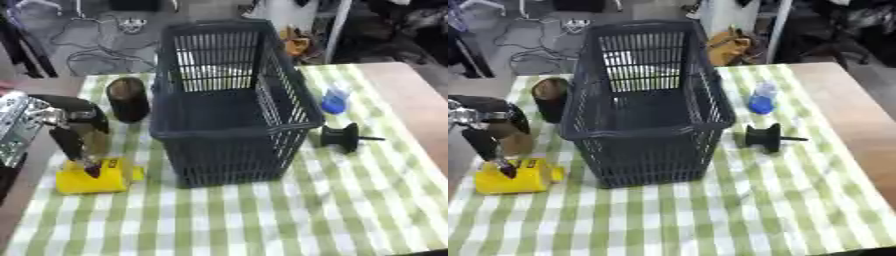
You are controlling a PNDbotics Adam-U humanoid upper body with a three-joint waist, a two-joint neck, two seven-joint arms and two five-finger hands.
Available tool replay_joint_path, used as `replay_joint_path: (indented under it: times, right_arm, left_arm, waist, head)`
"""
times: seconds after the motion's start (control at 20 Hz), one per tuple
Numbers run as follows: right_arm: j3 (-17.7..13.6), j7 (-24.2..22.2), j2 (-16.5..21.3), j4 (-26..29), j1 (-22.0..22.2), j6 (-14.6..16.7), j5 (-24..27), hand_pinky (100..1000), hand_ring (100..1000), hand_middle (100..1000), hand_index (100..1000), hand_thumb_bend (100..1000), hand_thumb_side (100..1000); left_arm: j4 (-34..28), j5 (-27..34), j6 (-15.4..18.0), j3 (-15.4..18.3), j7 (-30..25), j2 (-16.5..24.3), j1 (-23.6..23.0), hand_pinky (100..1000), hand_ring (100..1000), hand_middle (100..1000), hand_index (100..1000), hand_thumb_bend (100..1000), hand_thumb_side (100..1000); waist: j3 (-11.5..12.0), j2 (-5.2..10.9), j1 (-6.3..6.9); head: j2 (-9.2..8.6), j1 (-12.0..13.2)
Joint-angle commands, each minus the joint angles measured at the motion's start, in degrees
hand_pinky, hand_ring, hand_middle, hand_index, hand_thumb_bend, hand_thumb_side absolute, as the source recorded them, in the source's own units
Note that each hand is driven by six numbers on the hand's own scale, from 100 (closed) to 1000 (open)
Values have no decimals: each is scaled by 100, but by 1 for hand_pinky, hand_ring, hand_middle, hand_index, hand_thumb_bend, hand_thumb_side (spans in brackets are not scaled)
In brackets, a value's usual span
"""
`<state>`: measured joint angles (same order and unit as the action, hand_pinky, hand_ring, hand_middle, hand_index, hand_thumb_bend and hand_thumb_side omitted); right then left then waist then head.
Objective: Pick up objects on the table and place them in the box.
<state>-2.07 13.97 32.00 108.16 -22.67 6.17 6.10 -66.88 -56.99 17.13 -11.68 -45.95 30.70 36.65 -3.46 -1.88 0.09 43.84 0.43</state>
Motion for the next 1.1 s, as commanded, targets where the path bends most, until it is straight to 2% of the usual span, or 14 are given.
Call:
replay_joint_path:
  times: [0.05, 0.65, 0.9, 1.05, 1.1]
  right_arm:
    - [-37, -12, 96, 18, -72, 9, 16, 617, 748, 744, 954, 106, 745]
    - [-34, -23, 87, 18, -64, 12, 19, 617, 748, 743, 954, 106, 745]
    - [-34, -24, 87, 20, -63, 12, 20, 617, 748, 743, 954, 106, 746]
    - [-35, -23, 84, 19, -63, 11, 19, 617, 748, 742, 954, 106, 747]
    - [-35, -23, 83, 20, -63, 11, 20, 617, 748, 742, 954, 106, 747]
  left_arm:
    - [-86, -117, 660, -1, -602, 51, 49, 859, 832, 717, 799, 1000, 454]
    - [244, -422, 689, -27, -561, -101, -45, 857, 830, 718, 801, 1000, 463]
    - [398, -601, 660, 21, -208, -154, -82, 847, 801, 698, 802, 1000, 464]
    - [491, -671, 661, 30, 45, -185, -111, 821, 742, 624, 780, 1000, 439]
    - [523, -695, 663, 28, 125, -194, -118, 821, 742, 624, 780, 1000, 439]
  waist:
    - [5, 30, -29]
    - [30, 32, -46]
    - [27, 33, -53]
    - [25, 35, -52]
    - [24, 36, -51]
  head:
    - [28, -18]
    - [28, -25]
    - [28, -24]
    - [28, -30]
    - [28, -31]
